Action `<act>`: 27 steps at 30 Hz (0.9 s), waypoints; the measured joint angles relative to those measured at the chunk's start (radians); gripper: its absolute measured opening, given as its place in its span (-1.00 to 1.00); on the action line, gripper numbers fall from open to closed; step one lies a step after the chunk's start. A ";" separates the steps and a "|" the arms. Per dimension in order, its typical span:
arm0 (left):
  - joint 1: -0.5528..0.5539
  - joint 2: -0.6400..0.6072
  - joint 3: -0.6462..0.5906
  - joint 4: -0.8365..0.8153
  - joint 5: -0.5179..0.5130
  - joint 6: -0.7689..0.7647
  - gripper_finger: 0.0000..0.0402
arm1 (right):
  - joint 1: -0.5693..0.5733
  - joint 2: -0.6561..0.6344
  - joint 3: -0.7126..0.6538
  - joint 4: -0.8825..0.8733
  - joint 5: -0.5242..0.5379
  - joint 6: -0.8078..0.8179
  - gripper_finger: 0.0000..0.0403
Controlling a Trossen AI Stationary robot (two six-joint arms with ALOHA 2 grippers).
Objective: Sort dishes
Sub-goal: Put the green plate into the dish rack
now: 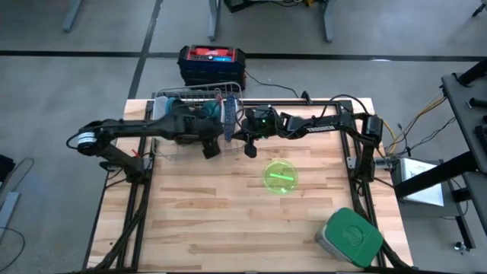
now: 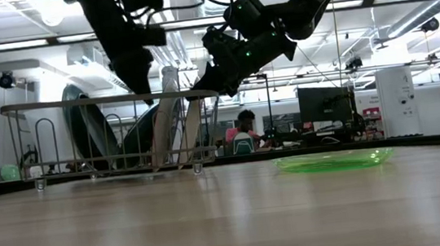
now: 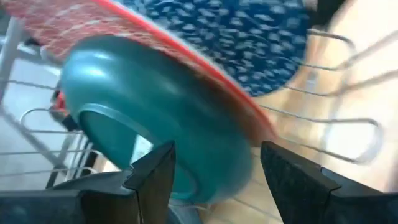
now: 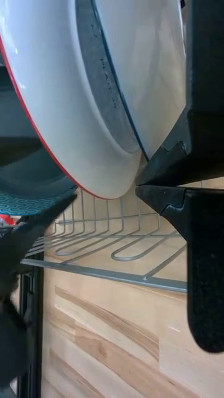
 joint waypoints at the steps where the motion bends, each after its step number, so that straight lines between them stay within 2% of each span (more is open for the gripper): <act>1: 0.003 0.005 0.000 0.001 0.010 0.003 0.13 | 0.000 0.000 0.000 0.000 0.001 0.000 -1.00; 10: 0.022 0.108 -0.038 0.016 0.035 -0.052 0.13 | 0.000 0.000 0.000 -0.002 0.000 -0.002 -1.00; 17: 0.015 0.127 -0.031 0.044 -0.023 -0.094 0.13 | -0.001 0.000 0.000 -0.002 0.000 -0.001 -1.00; 20: -0.001 0.128 -0.017 0.016 -0.147 -0.109 0.13 | -0.001 0.000 0.000 -0.002 0.000 0.000 -1.00; 23: 0.000 0.119 0.019 -0.107 -0.284 -0.170 0.13 | -0.001 0.000 0.000 -0.006 0.001 0.000 -1.00; 24: 0.006 0.117 0.033 -0.134 -0.276 -0.185 0.13 | -0.001 0.000 0.000 -0.007 0.000 0.001 -1.00; 27: 0.001 0.091 0.072 -0.211 -0.333 -0.221 0.13 | -0.001 0.000 0.000 -0.012 0.000 -0.001 -1.00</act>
